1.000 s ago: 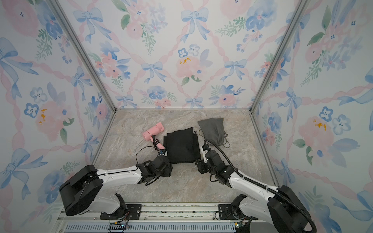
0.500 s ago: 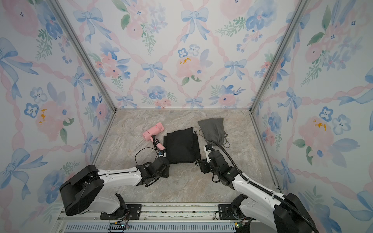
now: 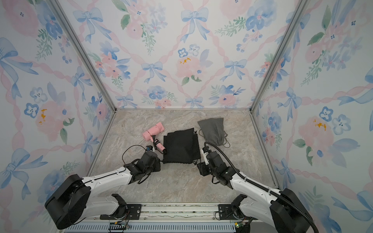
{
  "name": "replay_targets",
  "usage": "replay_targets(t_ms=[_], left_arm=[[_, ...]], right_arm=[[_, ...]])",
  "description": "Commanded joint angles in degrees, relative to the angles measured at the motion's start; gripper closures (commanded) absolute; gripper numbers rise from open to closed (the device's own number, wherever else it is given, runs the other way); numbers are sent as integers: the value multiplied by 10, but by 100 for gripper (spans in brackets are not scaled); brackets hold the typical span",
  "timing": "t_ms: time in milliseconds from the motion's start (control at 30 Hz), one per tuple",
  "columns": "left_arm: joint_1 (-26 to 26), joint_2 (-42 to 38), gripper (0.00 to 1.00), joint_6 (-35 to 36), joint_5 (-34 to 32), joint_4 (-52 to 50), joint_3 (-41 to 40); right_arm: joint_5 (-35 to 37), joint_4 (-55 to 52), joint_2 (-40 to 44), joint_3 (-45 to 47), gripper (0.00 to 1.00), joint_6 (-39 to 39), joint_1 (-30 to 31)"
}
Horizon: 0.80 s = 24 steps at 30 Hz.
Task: Pack away hair dryers
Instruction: Pull the drawstrings on both sides of the drawstring bag.
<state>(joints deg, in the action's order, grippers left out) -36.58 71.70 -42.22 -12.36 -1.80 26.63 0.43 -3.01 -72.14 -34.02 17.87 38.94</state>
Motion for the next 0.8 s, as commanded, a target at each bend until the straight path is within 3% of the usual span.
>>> replay_targets(t_ms=[0,467,767], left_arm=[[21,-8,100,21,7,-17,-14],[38,-1,100,37,13,-13,-14],[39,-1,100,40,20,-9,-12]], right_arm=[[-9,-4,-31,-28,40,-15,17],[-49,21,-111,-81,39,-67,76],[-65,21,-174,-121,42,-95,79]])
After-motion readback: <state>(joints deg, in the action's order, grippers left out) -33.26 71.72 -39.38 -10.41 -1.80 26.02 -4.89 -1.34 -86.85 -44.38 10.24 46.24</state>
